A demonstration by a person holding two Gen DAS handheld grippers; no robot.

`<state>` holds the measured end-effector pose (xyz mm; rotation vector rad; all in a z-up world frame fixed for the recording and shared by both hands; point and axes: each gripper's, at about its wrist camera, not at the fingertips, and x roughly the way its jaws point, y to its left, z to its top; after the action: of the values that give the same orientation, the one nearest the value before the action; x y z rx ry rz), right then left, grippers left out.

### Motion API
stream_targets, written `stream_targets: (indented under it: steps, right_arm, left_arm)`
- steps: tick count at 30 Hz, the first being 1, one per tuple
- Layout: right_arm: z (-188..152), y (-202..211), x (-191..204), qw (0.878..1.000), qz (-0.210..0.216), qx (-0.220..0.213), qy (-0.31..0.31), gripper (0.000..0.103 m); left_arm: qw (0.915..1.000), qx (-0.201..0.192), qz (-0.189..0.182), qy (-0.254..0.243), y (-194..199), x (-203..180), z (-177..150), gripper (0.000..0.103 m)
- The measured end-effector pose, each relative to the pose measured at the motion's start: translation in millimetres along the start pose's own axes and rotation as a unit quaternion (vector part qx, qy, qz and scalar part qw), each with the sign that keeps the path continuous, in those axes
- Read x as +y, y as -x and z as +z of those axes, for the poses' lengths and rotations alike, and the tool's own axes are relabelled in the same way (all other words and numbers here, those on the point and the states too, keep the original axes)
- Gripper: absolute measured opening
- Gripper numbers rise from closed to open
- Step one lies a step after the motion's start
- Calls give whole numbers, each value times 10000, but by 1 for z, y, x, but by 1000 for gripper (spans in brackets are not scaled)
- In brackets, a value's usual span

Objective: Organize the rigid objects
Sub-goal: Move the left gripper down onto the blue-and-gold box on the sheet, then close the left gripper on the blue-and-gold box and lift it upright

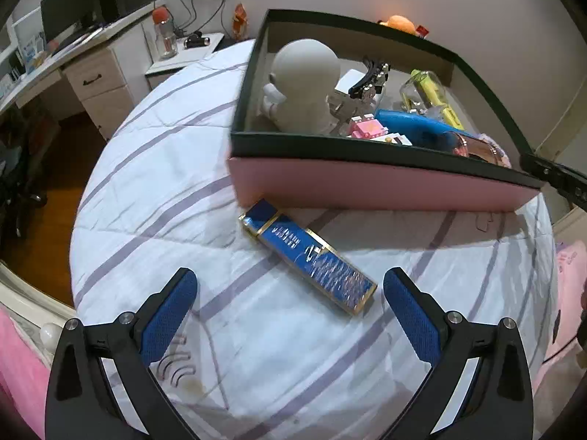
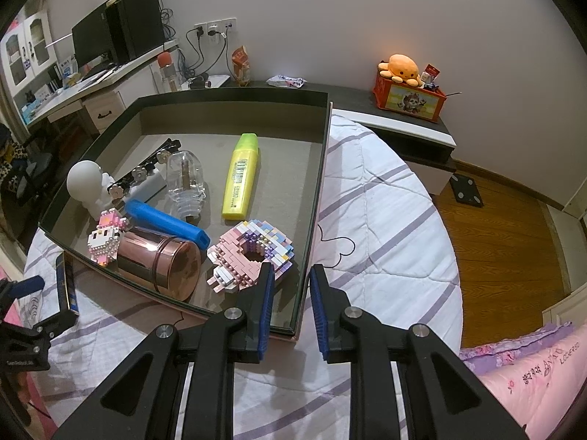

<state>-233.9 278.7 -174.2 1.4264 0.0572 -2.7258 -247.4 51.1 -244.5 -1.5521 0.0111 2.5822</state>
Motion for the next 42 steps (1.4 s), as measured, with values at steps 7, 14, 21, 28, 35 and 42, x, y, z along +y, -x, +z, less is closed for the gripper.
stream_targets:
  steps: [7,14,21,28,35,42]
  right_arm:
    - [0,0,1,10000,-8,30,21,22]
    - [0,1,2,10000,-23,39,22,22]
    - [0,0,2,10000,-43,60,28,21]
    - [0,1,3,9999,-65,78,22,21]
    - [1,1,3,9999,-98,110,40,21]
    - [1,1,4,9998,-118,127,28,21]
  left_arm:
    - [9996,-165,138,-198,-6,4,3,102]
    - [9990,-224,387,-45,5,35,-11,100]
    - [9987,-310,365,-196,8,38,-6,56]
    - [9976,-460,182,-493,13,31,-6,20]
    - [9972,-363,-72,-656,22,26,-8,20]
    - [9924,-673,-323,-976,54,9,-4,21]
